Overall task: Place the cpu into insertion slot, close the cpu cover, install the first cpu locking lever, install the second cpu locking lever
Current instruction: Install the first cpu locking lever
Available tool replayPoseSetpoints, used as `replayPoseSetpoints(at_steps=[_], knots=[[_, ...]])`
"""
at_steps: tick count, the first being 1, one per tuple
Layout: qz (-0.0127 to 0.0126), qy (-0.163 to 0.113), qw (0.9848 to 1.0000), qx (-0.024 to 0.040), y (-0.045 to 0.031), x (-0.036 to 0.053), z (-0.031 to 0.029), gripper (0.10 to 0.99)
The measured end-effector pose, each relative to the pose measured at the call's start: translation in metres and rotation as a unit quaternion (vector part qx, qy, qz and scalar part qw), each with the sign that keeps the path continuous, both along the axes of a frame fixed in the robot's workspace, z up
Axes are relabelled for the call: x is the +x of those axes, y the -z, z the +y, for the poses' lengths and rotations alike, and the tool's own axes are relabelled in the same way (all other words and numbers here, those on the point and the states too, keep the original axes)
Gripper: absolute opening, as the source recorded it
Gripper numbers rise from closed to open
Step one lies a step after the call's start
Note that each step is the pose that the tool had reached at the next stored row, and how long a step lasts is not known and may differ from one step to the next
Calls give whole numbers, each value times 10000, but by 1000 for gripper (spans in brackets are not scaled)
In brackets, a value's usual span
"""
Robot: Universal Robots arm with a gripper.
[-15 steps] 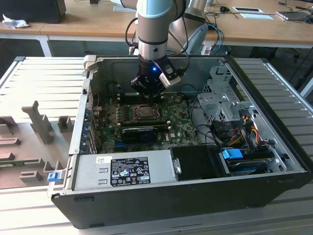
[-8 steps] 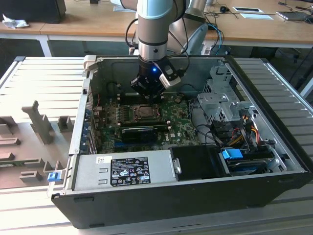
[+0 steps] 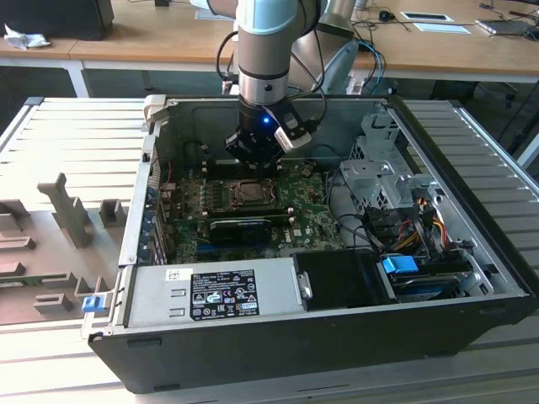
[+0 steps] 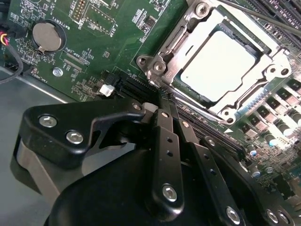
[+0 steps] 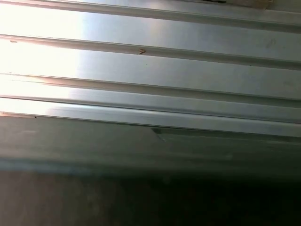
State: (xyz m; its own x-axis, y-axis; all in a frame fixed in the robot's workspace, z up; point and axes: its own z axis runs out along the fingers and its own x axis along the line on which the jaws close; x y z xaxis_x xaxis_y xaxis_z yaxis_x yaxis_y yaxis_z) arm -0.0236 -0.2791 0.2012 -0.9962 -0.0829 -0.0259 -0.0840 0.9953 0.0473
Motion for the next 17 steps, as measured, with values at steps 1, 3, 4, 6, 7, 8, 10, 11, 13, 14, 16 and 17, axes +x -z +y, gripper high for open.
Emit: replayPoseSetpoints(at_steps=[1,3,4,6,7,8,10,11,13,14,16,17], knots=[[-3,-1,10000,6,-10,1,2,106],[1,-1,10000,-2,-56,0,0,106],[0,-1,10000,0,-78,0,0,106],[1,-1,10000,-1,-128,0,-1,106],[1,-2,10000,-1,-128,1,-4,106],[1,-2,10000,-1,-129,1,-14,106],[1,-1,10000,-2,-129,0,-41,106],[1,-1,10000,-2,-129,0,-47,106],[1,-1,10000,-2,-129,0,-57,106],[1,-1,10000,-2,-129,0,-60,106],[1,-1,10000,-2,-129,0,-70,106],[1,-1,10000,-1,-128,0,-73,106]])
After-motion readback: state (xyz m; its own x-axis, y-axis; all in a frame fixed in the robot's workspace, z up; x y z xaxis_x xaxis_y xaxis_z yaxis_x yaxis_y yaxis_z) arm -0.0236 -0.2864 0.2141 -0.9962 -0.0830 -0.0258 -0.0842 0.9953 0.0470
